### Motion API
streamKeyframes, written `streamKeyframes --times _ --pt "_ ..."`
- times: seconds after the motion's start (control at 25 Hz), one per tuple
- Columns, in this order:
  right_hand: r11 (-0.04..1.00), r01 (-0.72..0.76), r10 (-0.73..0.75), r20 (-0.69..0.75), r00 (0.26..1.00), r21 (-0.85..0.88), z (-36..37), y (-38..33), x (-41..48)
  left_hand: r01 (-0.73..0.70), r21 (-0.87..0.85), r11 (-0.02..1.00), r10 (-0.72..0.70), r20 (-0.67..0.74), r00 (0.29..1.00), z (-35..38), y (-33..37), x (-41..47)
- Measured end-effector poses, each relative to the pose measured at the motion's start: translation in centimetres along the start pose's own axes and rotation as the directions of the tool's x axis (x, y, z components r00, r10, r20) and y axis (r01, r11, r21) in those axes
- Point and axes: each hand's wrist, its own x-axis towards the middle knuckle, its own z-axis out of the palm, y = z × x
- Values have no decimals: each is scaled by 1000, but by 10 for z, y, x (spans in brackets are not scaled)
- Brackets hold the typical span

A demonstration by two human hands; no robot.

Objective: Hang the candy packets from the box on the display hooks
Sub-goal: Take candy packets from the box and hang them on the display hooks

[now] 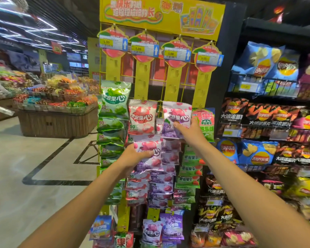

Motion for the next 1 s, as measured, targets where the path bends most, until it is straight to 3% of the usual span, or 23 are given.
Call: streamKeyframes --times 0.16,0.48,0.84,1.0 --pt "996 -4 -3 -85 996 -86 10 -21 25 8 27 1000 -8 -10 1000 -8 -2 -2" --pt "985 -91 83 -55 995 -150 29 8 16 8 114 993 -16 68 998 -35 -30 14" --pt "933 34 -67 -80 995 -359 17 8 -20 -20 135 991 13 52 999 -32 -18 12" --pt "810 74 -161 -99 982 -582 3 4 -32 -75 122 990 66 80 995 -29 0 24"
